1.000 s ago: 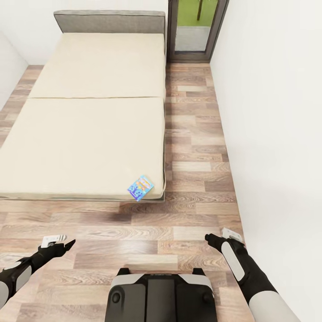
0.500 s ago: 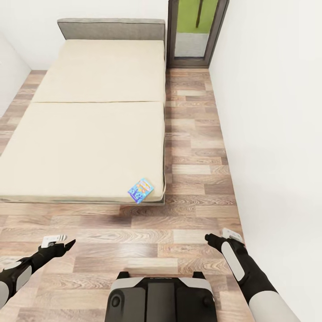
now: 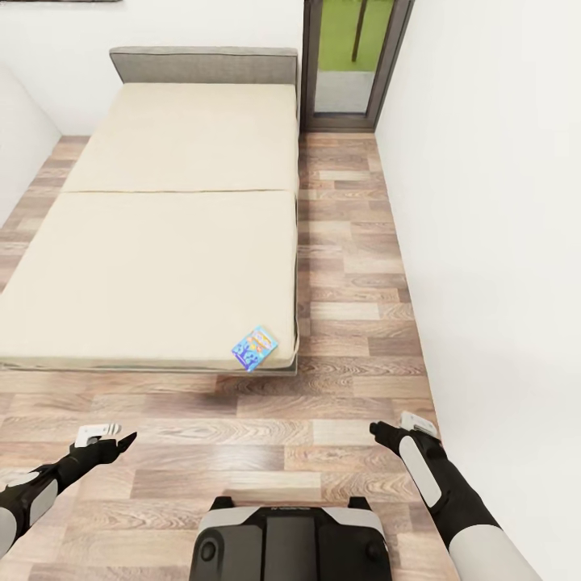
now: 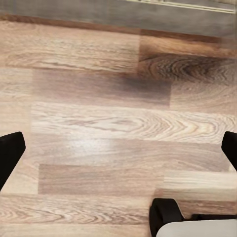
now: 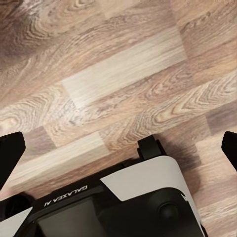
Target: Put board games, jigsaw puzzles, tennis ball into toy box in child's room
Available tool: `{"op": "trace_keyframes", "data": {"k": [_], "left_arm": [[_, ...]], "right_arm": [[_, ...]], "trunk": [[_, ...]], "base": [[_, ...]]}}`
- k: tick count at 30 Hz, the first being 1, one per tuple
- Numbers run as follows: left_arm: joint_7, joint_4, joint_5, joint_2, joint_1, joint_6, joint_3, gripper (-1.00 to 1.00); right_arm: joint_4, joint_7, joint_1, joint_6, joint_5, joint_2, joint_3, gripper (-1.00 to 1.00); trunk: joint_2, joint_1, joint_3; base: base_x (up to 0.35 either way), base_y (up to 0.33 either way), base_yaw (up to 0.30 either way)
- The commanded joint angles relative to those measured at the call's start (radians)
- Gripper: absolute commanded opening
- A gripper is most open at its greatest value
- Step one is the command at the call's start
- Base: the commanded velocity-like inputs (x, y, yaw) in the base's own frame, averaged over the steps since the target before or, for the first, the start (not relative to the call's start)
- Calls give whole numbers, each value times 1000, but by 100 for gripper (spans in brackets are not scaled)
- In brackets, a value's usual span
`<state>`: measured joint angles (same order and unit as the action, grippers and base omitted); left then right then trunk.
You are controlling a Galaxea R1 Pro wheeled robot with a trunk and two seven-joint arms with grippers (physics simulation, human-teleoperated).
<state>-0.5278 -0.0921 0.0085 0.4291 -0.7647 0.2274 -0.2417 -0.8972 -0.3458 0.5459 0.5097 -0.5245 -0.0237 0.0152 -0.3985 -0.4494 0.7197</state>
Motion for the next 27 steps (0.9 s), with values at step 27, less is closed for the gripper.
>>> {"op": "trace_keyframes", "data": {"k": [27], "left_arm": [[-3, 2, 1, 0, -1, -7, -3, 100]], "right_arm": [[-2, -9, 0, 3, -12, 0, 2, 100]], "trunk": [[-2, -1, -42]], "base": [[-48, 0, 0]]}}
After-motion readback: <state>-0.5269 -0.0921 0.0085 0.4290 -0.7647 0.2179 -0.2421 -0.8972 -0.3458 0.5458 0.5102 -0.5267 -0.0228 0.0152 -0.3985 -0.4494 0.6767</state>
